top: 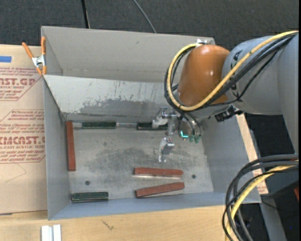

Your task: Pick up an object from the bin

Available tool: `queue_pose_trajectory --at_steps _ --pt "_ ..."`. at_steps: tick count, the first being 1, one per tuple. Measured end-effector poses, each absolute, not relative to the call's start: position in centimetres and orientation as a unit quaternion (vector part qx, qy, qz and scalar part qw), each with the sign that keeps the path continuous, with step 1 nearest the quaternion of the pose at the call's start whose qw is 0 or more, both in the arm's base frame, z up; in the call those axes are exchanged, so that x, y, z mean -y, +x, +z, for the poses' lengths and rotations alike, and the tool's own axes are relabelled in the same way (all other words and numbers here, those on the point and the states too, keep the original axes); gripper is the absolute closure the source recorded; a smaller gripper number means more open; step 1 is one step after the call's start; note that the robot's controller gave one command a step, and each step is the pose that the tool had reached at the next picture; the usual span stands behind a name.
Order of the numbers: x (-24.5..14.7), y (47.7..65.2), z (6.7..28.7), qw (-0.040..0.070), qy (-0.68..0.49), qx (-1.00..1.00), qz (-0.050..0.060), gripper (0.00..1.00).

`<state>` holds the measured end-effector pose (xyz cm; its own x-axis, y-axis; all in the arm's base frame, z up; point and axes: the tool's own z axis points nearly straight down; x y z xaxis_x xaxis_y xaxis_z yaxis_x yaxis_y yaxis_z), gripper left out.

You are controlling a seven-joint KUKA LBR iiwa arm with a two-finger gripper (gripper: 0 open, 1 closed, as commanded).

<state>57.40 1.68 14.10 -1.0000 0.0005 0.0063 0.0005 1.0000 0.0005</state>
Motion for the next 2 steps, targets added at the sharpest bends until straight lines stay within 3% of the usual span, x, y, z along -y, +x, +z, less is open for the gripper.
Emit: queue_pose_trajectory --at_steps 1,2 --pt "-1.7 57.6 14.5 -0.001 0.000 1.000 0.000 0.00" --pt "-2.8 52.2 7.9 0.014 0.071 0.997 0.002 1.00"
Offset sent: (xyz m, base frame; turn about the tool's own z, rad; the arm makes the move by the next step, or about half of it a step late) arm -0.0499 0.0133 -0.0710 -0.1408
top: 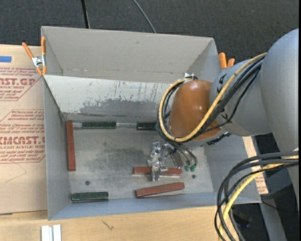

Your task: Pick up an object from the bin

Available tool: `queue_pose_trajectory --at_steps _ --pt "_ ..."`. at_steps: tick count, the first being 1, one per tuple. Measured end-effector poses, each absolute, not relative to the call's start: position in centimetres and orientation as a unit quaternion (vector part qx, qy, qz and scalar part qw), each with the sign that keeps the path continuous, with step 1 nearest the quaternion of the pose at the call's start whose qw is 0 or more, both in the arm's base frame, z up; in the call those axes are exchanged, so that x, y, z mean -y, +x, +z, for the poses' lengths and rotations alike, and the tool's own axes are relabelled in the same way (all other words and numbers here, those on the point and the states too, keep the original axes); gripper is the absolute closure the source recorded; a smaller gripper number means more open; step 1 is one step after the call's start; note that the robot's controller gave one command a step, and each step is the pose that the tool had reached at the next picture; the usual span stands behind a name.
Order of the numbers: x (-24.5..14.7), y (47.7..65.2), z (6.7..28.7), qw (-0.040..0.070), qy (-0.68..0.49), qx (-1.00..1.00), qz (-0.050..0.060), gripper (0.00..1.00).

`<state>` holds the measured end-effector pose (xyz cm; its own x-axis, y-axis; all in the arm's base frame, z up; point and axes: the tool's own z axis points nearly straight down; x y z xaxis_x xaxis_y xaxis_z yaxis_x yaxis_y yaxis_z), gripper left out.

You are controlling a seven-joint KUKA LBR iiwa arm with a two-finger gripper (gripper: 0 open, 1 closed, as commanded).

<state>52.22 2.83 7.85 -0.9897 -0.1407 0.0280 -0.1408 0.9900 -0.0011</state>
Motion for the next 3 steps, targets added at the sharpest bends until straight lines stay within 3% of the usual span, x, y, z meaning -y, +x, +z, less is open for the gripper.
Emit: queue_pose_trajectory --at_steps 1,2,3 --pt "-2.8 52.3 7.9 0.013 0.070 0.997 0.001 1.00" --pt "-3.7 54.4 21.8 -0.002 0.077 0.997 0.000 1.00" --pt "-3.7 54.4 21.7 -0.001 0.077 0.997 0.000 0.00"
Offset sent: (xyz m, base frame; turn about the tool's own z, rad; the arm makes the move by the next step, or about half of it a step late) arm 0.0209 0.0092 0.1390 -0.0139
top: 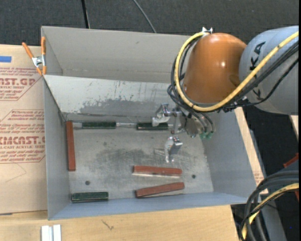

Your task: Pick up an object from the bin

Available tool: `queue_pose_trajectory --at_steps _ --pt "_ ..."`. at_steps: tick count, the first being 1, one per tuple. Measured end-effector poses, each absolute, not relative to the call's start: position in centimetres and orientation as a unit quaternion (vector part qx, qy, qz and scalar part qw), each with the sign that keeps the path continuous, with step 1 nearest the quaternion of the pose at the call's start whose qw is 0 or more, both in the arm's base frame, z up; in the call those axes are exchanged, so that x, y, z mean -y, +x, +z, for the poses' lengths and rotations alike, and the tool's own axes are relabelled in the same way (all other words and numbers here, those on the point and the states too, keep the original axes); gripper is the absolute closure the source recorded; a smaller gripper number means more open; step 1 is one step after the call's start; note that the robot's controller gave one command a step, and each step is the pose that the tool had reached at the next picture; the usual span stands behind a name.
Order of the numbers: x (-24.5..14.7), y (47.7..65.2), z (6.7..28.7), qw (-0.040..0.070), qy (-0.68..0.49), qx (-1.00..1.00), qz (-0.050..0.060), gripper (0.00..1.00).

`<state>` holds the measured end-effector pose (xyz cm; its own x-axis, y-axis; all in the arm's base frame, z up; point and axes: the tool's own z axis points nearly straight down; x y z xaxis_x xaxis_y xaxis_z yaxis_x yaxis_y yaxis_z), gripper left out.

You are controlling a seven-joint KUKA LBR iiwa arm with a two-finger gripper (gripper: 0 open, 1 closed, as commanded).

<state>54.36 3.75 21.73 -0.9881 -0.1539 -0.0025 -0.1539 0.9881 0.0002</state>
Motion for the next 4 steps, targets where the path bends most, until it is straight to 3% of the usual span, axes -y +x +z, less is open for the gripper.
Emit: queue_pose_trajectory --at_steps 1,2,3,4 --pt "-3.8 54.4 21.7 0.001 -0.077 -0.997 0.000 0.00" --pt "-3.5 53.0 18.3 0.005 -0.105 -0.994 0.000 0.00" --pt "-3.1 53.0 7.5 0.003 -0.212 -0.977 0.000 1.00" --pt "-3.1 53.0 7.5 0.003 -0.212 -0.977 0.000 1.00"
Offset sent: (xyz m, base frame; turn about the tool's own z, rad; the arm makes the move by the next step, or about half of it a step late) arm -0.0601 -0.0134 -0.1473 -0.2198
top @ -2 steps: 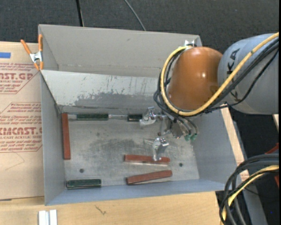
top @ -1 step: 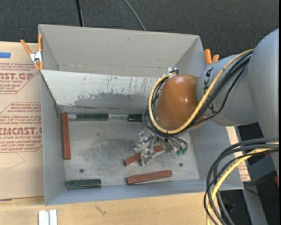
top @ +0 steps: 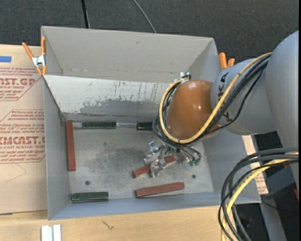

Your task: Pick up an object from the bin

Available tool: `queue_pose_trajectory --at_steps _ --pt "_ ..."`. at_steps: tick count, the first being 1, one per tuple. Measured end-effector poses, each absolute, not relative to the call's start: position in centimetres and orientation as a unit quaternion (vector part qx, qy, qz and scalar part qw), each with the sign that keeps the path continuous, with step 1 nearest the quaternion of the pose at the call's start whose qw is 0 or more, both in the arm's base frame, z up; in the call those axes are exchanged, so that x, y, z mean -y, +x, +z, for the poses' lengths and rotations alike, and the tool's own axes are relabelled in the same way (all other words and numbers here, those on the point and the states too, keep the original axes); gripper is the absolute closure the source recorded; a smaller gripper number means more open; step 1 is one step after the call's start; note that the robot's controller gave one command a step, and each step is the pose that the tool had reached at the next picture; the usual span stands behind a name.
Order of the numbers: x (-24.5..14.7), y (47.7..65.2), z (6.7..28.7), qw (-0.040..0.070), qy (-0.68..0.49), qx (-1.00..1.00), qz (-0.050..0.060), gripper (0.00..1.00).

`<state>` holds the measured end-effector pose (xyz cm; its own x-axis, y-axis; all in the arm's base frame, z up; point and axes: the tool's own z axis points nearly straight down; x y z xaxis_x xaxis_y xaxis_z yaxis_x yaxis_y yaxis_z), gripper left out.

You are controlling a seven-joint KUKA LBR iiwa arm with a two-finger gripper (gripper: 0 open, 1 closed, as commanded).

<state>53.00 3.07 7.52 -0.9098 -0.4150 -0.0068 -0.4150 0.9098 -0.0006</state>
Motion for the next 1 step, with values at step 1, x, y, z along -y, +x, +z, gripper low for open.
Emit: queue_pose_trajectory --at_steps 1 --pt "-1.29 53.87 23.79 0.004 -0.222 -0.975 -0.001 1.00"
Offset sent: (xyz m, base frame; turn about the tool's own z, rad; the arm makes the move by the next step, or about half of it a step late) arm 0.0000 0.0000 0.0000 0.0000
